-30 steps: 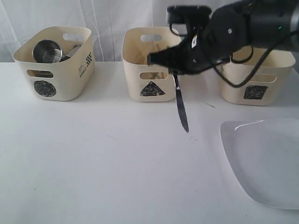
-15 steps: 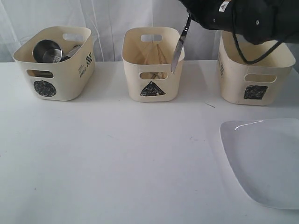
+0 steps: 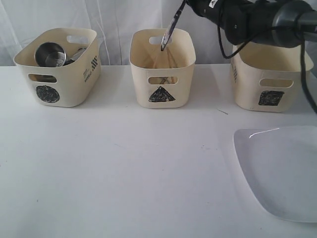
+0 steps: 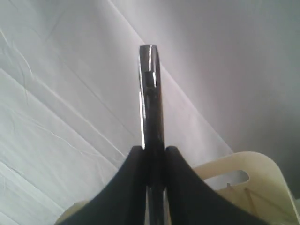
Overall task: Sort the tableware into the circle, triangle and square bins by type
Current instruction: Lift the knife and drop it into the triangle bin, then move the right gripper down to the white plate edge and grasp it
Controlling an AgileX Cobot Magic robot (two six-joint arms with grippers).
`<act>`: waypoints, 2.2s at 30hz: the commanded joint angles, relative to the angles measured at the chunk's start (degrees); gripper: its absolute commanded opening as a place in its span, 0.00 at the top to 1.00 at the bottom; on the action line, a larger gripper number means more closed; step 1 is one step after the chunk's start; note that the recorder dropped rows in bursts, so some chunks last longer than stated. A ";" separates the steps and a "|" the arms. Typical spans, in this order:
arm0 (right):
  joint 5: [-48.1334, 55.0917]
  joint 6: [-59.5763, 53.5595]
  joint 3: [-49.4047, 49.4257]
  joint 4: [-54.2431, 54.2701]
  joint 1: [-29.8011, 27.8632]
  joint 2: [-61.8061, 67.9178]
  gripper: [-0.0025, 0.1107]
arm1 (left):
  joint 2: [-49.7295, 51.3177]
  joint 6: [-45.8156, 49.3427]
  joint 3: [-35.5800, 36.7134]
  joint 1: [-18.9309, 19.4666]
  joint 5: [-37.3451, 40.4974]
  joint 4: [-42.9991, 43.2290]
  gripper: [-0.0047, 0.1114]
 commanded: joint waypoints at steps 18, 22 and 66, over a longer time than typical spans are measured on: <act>31.77 -13.82 -8.28 -20.28 3.01 0.33 0.71 | -0.23 0.00 0.20 -0.25 -0.24 -0.30 0.96; 45.20 -21.05 3.89 -20.63 5.76 -10.66 0.71 | -0.23 0.00 0.20 -0.25 -0.24 -0.30 0.96; 57.58 23.42 66.28 -59.85 33.34 -19.30 0.47 | -0.23 0.00 0.20 -0.25 -0.24 -0.30 0.96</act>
